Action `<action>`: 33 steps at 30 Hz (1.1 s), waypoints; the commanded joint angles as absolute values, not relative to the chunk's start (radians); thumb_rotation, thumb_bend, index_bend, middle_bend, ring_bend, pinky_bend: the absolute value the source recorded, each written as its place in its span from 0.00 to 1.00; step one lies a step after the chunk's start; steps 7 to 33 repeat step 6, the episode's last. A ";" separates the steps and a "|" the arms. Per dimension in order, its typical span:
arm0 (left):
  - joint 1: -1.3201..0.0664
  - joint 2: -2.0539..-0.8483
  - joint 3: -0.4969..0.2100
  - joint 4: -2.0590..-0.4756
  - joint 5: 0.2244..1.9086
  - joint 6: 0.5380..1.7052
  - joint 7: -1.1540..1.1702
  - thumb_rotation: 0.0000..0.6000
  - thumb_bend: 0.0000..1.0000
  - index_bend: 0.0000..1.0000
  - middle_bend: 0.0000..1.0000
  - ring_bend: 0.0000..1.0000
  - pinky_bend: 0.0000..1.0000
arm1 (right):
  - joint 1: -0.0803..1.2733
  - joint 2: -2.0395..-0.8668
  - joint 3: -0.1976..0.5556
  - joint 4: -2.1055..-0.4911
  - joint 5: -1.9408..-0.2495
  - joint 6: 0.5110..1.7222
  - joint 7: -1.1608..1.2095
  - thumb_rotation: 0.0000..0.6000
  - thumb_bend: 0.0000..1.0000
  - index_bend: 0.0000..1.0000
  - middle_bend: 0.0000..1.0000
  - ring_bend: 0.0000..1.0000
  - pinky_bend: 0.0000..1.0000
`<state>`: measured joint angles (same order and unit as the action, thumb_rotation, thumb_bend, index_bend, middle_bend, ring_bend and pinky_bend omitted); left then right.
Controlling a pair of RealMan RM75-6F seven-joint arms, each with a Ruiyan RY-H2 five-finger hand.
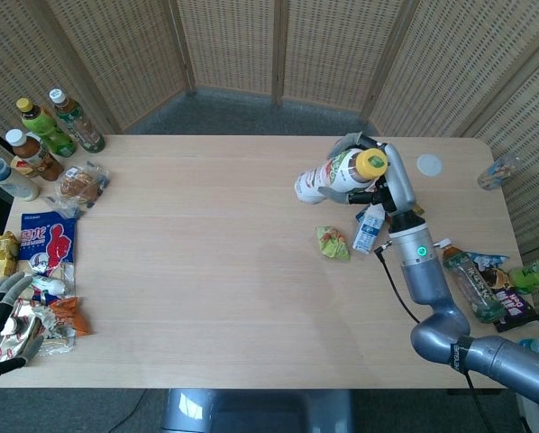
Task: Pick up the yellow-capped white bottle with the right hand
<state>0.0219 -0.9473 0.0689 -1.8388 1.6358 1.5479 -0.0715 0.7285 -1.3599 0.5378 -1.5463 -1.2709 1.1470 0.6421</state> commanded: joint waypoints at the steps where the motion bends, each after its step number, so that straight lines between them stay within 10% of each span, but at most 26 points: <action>1: 0.022 -0.947 0.069 -1.838 1.637 1.550 -0.073 1.00 0.35 0.08 0.06 0.00 0.00 | 0.731 -1.354 0.541 -1.554 -1.265 1.150 0.636 1.00 0.00 0.69 0.88 0.79 0.81; 33: 0.019 -0.948 0.068 -1.834 1.635 1.544 -0.077 1.00 0.35 0.08 0.06 0.00 0.00 | 0.731 -1.351 0.534 -1.556 -1.259 1.154 0.628 1.00 0.00 0.69 0.88 0.79 0.81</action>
